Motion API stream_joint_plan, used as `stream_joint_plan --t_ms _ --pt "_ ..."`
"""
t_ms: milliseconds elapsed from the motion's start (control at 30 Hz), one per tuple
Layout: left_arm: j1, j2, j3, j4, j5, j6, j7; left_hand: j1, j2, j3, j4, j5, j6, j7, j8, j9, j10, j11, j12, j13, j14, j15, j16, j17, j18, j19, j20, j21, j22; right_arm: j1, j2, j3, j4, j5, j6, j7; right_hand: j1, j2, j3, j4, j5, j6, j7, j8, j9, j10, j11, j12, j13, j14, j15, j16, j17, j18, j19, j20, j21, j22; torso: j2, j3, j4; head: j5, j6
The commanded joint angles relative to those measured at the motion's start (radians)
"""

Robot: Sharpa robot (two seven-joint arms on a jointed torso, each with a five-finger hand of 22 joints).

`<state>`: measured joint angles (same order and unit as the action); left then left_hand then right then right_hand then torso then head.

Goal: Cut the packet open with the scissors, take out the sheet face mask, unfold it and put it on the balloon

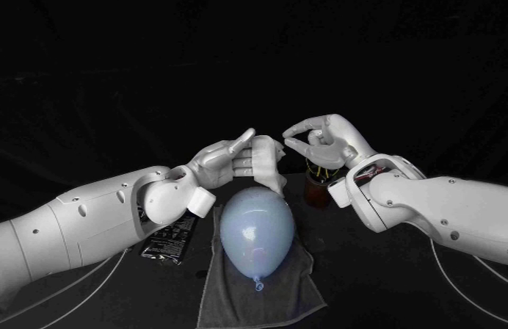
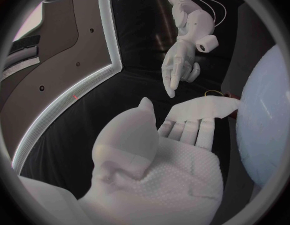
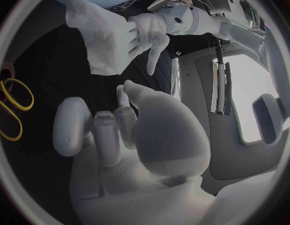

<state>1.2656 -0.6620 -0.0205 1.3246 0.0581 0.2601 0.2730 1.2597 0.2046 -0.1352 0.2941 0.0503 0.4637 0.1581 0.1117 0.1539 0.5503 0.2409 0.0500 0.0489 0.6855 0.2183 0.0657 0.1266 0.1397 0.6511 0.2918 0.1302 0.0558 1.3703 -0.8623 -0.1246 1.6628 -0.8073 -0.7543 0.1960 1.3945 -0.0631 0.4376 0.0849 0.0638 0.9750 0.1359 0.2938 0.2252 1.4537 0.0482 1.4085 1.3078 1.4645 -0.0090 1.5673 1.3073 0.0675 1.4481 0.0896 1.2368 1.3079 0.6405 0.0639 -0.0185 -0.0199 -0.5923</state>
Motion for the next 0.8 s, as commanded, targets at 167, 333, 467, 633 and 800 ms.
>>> stream_joint_plan --t_ms 167,333,467,633,800 --pt "0.001 -0.002 0.001 0.008 0.026 -0.026 0.018 -0.065 0.007 -0.077 -0.001 -0.002 -0.027 0.052 -0.009 -0.005 -0.085 -0.031 -0.008 -0.006 -0.080 0.013 -0.013 -0.016 -0.020 -0.078 0.001 -0.026 -0.006 -0.012 -0.008 0.000 0.009 -0.071 0.002 0.044 0.002 -0.015 0.008 -0.020 0.003 -0.001 0.001 -0.001 -0.001 -0.001 0.006 -0.004 0.110 0.106 -0.004 0.004 0.264 -0.003 0.004 0.001 0.002 0.177 0.000 -0.0003 0.0000 0.000 -0.006" --pt "0.001 -0.001 0.001 0.010 0.032 -0.037 0.025 -0.064 0.026 -0.120 -0.002 -0.001 -0.036 0.050 -0.010 -0.005 -0.126 -0.051 -0.009 -0.007 -0.158 0.029 -0.016 -0.031 -0.033 -0.121 0.001 -0.039 -0.008 -0.019 -0.009 0.000 0.011 -0.114 0.006 0.048 0.003 -0.017 0.012 -0.027 0.001 0.001 0.001 0.000 -0.001 -0.002 0.006 -0.005 0.108 0.106 -0.004 0.004 0.264 -0.003 0.004 0.002 0.002 0.177 0.000 -0.0004 0.0003 -0.001 -0.009" --pt "0.001 0.000 0.001 0.012 0.041 -0.048 0.039 -0.057 0.035 -0.135 -0.002 -0.002 -0.043 0.050 -0.011 -0.006 -0.140 -0.055 -0.010 -0.008 -0.190 0.035 -0.019 -0.037 -0.038 -0.130 0.001 -0.043 -0.009 -0.024 -0.009 0.000 0.013 -0.152 0.007 0.048 0.004 -0.019 0.016 -0.034 -0.001 0.003 0.001 0.000 -0.001 -0.002 0.006 -0.006 0.108 0.106 -0.004 0.004 0.264 -0.003 0.003 0.002 0.001 0.177 0.001 -0.0007 -0.0005 -0.005 -0.011" --pt "0.001 0.005 0.002 0.008 0.056 -0.059 0.054 -0.051 0.038 -0.138 -0.003 -0.002 -0.044 0.051 -0.011 -0.006 -0.142 -0.056 -0.010 -0.008 -0.195 0.036 -0.019 -0.038 -0.041 -0.135 0.001 -0.044 -0.009 -0.027 -0.010 -0.001 0.015 -0.181 0.007 0.047 0.006 -0.021 0.021 -0.042 -0.001 0.005 0.001 0.001 -0.001 -0.002 0.006 -0.005 0.109 0.106 -0.004 0.004 0.264 -0.003 0.003 0.001 0.003 0.177 0.001 -0.0010 -0.0005 -0.007 -0.013" --pt "0.001 0.010 0.004 0.001 0.083 -0.066 0.065 -0.041 0.045 -0.142 -0.004 -0.002 -0.044 0.055 -0.010 -0.006 -0.138 -0.052 -0.009 -0.007 -0.191 0.036 -0.017 -0.038 -0.042 -0.132 0.000 -0.044 -0.008 -0.032 -0.009 -0.001 0.014 -0.213 0.006 0.043 0.007 -0.022 0.023 -0.047 -0.001 0.007 0.001 0.002 -0.001 -0.002 0.006 -0.006 0.109 0.106 -0.004 0.004 0.264 -0.003 0.004 0.001 0.004 0.178 0.001 -0.0003 0.0000 -0.008 -0.016"
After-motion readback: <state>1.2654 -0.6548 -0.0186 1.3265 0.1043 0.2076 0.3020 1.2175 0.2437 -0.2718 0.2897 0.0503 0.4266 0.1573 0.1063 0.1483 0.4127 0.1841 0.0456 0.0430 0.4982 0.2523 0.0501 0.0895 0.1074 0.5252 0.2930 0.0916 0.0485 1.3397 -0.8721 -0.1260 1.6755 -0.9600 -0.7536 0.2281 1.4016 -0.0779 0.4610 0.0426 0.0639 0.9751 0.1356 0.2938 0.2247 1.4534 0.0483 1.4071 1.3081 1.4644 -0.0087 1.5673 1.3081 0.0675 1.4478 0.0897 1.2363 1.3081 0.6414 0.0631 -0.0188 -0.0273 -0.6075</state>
